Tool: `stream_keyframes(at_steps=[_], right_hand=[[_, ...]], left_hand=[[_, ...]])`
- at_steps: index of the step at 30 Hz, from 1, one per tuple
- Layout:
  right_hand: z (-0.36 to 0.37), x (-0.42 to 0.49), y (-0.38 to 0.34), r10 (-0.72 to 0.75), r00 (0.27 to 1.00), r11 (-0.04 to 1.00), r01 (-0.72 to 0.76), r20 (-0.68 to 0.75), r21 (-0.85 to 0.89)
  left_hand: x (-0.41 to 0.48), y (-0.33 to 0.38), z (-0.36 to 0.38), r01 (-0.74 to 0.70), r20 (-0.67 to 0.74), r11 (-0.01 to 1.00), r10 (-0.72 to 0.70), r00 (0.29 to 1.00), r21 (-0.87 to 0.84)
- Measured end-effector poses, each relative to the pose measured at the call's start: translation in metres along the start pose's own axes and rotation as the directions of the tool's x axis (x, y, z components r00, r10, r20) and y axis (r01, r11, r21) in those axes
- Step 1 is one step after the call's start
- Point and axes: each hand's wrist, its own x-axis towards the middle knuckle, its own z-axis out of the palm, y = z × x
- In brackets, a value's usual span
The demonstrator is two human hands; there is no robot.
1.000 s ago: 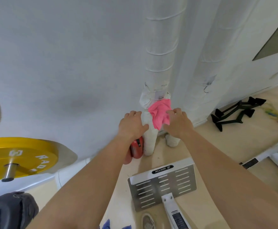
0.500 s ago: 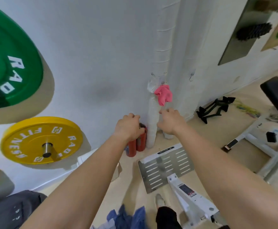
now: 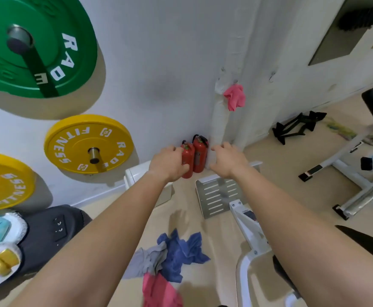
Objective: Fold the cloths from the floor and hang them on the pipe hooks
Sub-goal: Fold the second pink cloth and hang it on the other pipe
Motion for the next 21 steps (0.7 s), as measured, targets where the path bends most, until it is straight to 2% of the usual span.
stream_keyframes(at_steps=[8, 15, 19, 21], right_hand=[[0.152, -0.012, 0.005, -0.03, 0.975, 0.999, 0.025, 0.22, 0.025], [0.32, -0.044, 0.025, -0.007, 0.905, 0.998, -0.023, 0.426, 0.066], [0.413, -0.059, 0.028, -0.055, 0.857, 0.998, 0.025, 0.512, 0.066], [0.467, -0.064, 0.026, -0.084, 0.834, 0.996, 0.047, 0.545, 0.081]], left_hand=[[-0.06, -0.054, 0.123, 0.146, 0.182, 0.989, -0.146, 0.972, 0.016], [-0.123, -0.095, 0.283, 0.309, 0.401, 0.951, -0.288, 0.87, 0.013], [-0.155, -0.114, 0.368, 0.338, 0.45, 0.941, -0.288, 0.845, -0.032], [-0.174, -0.133, 0.418, 0.412, 0.447, 0.908, -0.338, 0.828, -0.078]])
